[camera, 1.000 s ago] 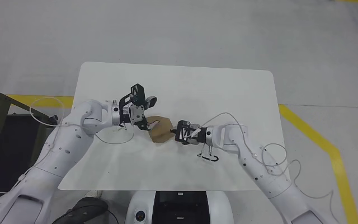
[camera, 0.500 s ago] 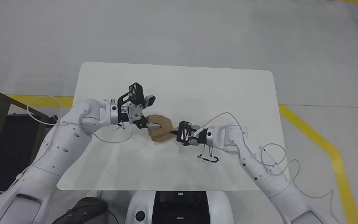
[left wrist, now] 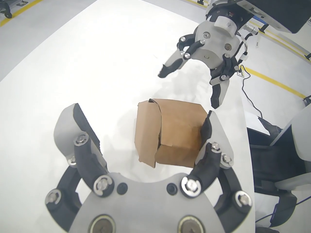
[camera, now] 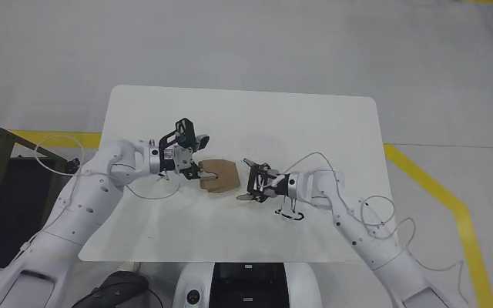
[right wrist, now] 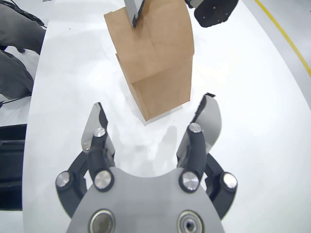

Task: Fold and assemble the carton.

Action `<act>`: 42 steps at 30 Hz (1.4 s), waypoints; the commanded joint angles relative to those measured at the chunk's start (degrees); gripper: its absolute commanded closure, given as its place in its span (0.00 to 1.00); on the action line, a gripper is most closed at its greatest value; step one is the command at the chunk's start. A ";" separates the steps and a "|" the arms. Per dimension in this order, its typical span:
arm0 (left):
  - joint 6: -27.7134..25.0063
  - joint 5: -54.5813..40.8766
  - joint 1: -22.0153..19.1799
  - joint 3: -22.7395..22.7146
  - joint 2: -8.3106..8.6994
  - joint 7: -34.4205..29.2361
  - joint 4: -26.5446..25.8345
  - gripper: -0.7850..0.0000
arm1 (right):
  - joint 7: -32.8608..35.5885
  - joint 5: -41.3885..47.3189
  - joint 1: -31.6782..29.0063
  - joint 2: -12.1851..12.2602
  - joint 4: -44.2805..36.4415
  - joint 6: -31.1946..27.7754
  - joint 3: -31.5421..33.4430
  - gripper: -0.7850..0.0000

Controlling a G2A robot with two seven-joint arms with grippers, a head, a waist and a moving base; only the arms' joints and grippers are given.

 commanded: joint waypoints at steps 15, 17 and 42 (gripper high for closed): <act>0.29 -0.61 0.08 -0.79 0.04 -1.79 -0.11 0.00 | -17.92 -6.33 15.51 -5.37 19.34 -4.93 -12.13 0.00; 0.44 -0.81 0.19 -0.95 0.06 -2.02 -0.22 0.00 | -19.92 -7.28 17.28 -6.37 21.92 -5.55 -13.99 0.00; 2.20 -2.99 1.48 -3.02 0.40 -5.17 -2.28 0.00 | -39.52 -12.43 27.55 -17.16 46.72 -6.15 -26.22 0.65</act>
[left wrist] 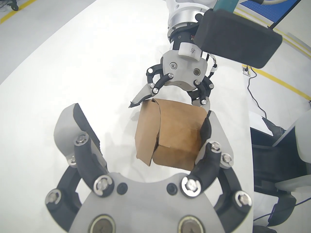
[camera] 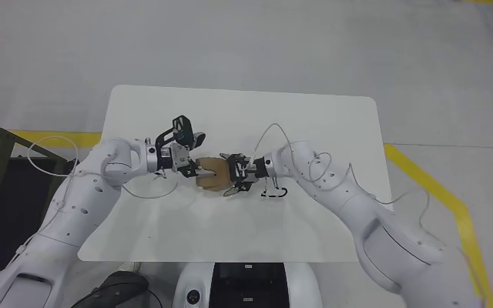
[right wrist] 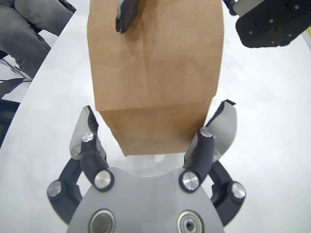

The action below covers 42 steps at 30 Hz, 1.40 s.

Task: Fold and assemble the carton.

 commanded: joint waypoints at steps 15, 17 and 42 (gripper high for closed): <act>-0.13 0.26 1.84 -2.44 0.26 2.70 -0.91 0.00 | -5.16 -0.35 0.80 -2.16 6.76 1.75 -0.86 0.85; -0.41 0.35 2.25 -3.13 0.36 3.44 -1.43 0.00 | -5.55 -0.16 0.61 -1.98 6.97 2.38 -0.57 0.85; 5.54 -2.91 -0.52 -2.93 -1.24 4.59 5.64 0.00 | -1.00 -1.47 -6.97 6.65 -11.83 4.88 6.48 0.79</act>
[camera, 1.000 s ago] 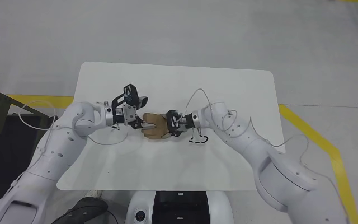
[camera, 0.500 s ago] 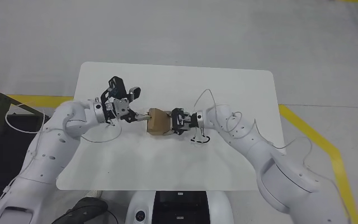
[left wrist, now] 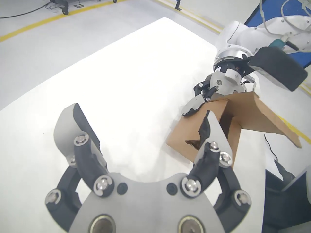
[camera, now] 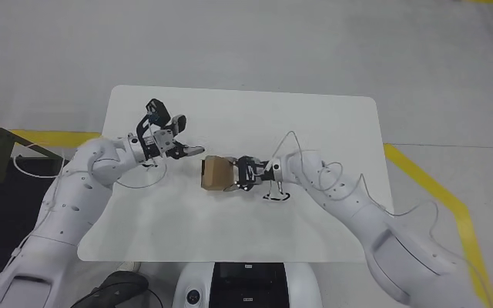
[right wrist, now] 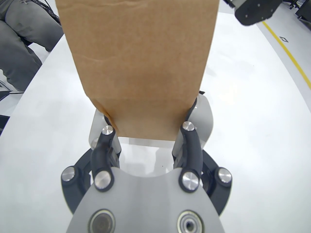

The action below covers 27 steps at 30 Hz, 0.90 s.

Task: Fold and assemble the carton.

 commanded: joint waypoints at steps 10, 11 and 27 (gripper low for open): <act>-3.55 0.63 -1.56 3.01 -0.91 -0.46 0.77 0.00 | 8.29 1.36 -5.65 4.66 -11.49 -1.51 6.59 0.77; -3.79 0.55 -1.32 2.68 -0.84 -0.28 0.78 0.00 | 8.90 1.54 -6.09 4.94 -12.24 -1.65 7.09 0.77; -6.72 0.23 -1.48 3.87 -1.02 -3.69 -0.11 0.00 | 15.25 4.09 -9.38 6.76 -18.62 -3.30 10.66 0.81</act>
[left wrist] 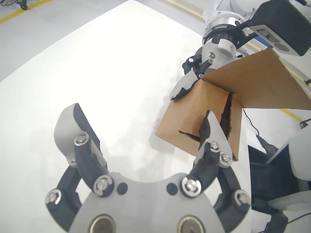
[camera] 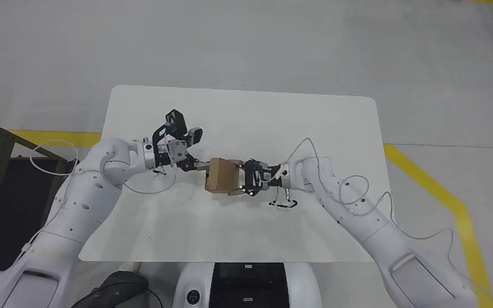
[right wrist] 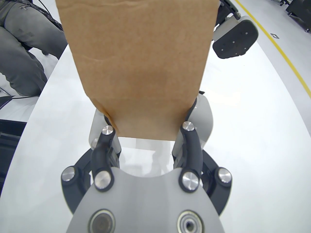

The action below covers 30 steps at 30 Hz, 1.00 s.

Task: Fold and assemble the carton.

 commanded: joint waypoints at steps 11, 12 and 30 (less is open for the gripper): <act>0.06 0.30 0.07 -1.88 0.04 2.96 -0.61 0.00 | 4.06 1.76 -0.19 -0.37 0.44 -0.63 -0.54 0.82; -0.71 -0.63 0.36 -2.74 0.21 3.65 -0.48 0.00 | 4.33 1.93 -0.16 -0.45 0.67 -0.69 -0.67 0.83; -1.21 -5.32 0.80 -0.87 2.81 -1.47 -8.64 0.00 | 6.29 4.38 1.19 -2.37 5.24 0.10 -3.12 0.85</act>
